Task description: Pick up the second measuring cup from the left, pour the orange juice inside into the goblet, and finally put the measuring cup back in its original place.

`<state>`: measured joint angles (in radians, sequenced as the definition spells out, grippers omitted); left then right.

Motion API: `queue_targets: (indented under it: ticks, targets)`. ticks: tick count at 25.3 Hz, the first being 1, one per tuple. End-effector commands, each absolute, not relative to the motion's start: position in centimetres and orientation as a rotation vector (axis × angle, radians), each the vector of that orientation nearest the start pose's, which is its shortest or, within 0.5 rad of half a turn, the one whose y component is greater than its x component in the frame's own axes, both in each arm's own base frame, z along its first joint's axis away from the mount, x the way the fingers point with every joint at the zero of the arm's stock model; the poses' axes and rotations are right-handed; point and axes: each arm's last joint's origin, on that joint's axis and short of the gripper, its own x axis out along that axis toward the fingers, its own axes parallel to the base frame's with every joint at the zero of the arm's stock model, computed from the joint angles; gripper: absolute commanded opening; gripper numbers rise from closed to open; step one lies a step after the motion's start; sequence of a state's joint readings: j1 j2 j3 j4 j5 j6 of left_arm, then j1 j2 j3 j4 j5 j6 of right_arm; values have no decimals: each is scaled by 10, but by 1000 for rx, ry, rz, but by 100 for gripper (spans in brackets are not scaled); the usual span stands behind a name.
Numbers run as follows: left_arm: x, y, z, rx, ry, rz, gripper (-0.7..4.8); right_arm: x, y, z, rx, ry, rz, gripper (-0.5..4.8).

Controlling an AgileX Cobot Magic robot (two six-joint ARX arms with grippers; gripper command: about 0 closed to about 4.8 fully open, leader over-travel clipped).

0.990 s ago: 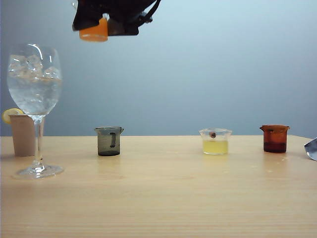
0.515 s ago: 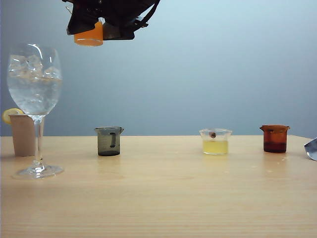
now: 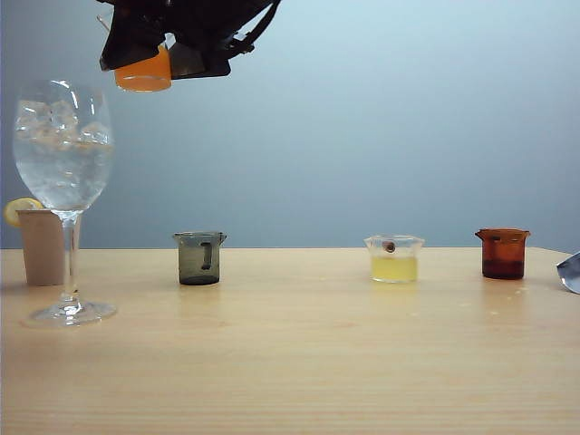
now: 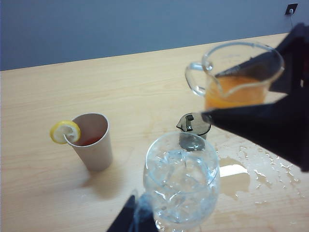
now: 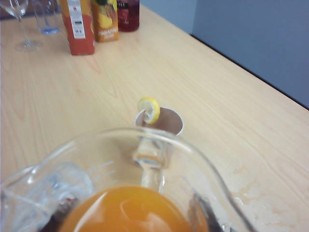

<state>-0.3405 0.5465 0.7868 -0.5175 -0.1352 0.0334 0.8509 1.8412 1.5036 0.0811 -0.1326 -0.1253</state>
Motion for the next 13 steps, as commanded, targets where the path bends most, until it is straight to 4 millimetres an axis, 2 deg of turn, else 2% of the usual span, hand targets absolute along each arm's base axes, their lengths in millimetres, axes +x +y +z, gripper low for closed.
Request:
queue_targets:
  ticks: [1,13]
  targets:
    - [105,-33,333,99,252,-208,-3,288,333,324,-213,132,993,147]
    - [105,-33,333,99,252,-208,-3,292,340,335,-288,123,1007,147]
